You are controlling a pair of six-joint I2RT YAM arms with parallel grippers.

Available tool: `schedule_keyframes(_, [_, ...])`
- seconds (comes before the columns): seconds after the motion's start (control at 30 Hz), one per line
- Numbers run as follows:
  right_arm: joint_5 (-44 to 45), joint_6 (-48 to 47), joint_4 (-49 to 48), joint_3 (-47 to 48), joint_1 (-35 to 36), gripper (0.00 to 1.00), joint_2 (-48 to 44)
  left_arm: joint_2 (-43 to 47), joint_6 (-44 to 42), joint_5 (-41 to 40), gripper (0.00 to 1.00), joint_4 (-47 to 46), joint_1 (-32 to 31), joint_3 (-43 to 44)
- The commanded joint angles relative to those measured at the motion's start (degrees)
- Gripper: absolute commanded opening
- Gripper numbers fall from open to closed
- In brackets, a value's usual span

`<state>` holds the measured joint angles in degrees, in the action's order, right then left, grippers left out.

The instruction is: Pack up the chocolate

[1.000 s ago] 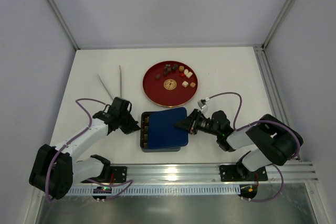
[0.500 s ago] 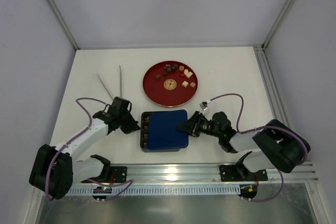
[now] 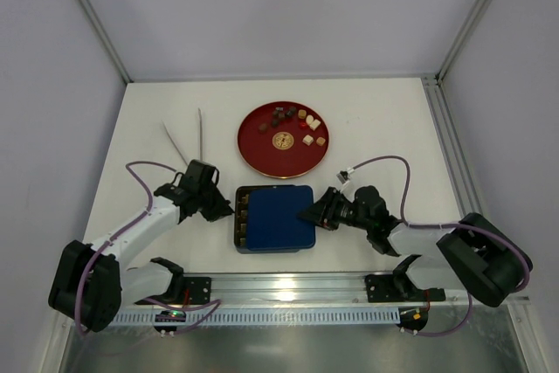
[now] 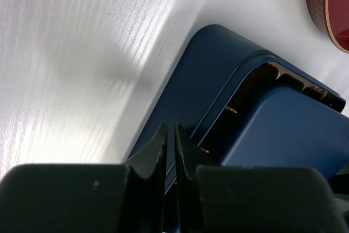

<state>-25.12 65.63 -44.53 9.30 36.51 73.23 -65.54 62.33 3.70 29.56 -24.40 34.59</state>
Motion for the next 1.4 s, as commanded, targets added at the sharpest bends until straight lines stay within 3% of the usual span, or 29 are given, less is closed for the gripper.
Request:
schedule_keyframes(0.0, [1.92, -3.57, 4.17, 0.98, -0.39, 0.37, -2.56, -0.47, -1.06, -0.28, 0.08, -0.47, -0.21, 1.89])
schedule_keyframes(0.5, [6.05, -12.27, 19.30, 5.37, -0.39, 0.41, -6.43, -1.43, -1.68, 0.16, 0.09, -0.56, -0.21, 2.32])
schedule_keyframes(0.7, [7.11, -13.77, 21.24, 6.52, -0.39, 0.45, -5.91, -1.61, -1.86, 0.43, 0.10, -0.56, -0.21, 2.50])
schedule_keyframes(1.37, [7.81, -13.68, 20.37, 11.00, -0.30, 0.44, -1.08, -3.63, -3.26, 2.80, 0.11, -1.35, -0.21, 2.85])
